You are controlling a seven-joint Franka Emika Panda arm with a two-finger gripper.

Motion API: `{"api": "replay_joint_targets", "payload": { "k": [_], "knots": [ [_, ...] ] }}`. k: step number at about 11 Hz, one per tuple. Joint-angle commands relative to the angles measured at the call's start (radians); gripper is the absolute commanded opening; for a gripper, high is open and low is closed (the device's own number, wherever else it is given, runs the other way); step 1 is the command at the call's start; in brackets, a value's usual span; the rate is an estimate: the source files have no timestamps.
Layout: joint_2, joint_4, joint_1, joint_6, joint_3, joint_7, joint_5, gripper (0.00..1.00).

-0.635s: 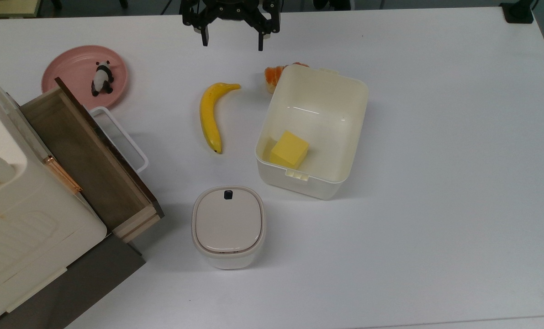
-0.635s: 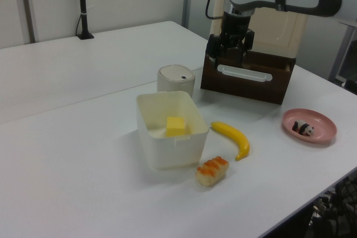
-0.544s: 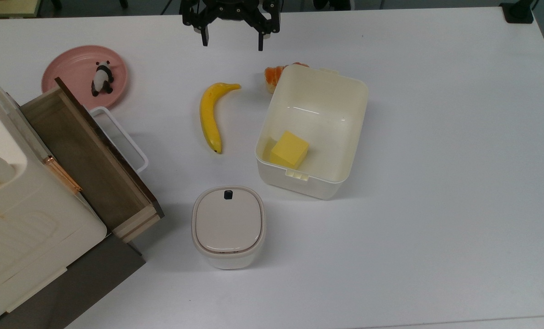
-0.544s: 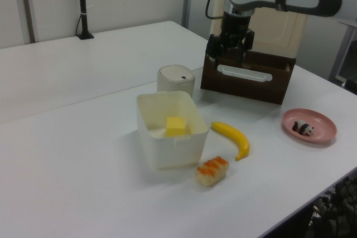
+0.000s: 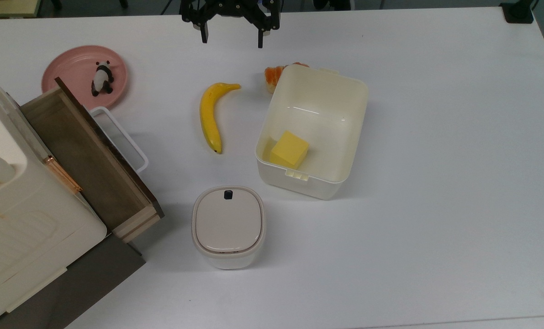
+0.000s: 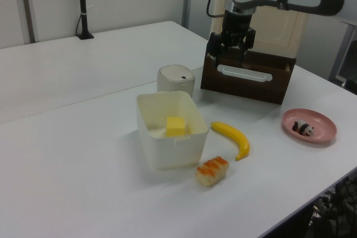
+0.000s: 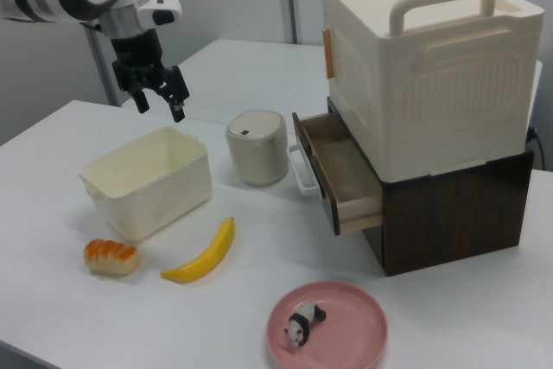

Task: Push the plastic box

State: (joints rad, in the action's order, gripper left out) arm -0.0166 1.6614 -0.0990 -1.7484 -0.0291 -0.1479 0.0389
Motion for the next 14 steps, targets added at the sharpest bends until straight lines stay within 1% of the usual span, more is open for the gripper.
{"api": "replay_joint_targets", "payload": {
  "k": [1, 6, 8, 10, 11, 14],
  "knots": [
    [0.024, 0.006, -0.007, 0.029, -0.008, -0.018, -0.022, 1.00],
    [0.023, -0.002, -0.005, 0.030, -0.008, 0.013, -0.031, 1.00],
    [0.024, 0.000, -0.001, 0.035, -0.006, 0.126, -0.031, 1.00],
    [0.026, 0.004, -0.004, 0.049, -0.005, 0.207, -0.030, 1.00],
    [0.026, 0.006, -0.004, 0.049, -0.005, 0.284, -0.030, 1.00],
    [0.015, 0.035, -0.007, 0.050, -0.005, 0.612, -0.025, 1.00]
  ]
}}
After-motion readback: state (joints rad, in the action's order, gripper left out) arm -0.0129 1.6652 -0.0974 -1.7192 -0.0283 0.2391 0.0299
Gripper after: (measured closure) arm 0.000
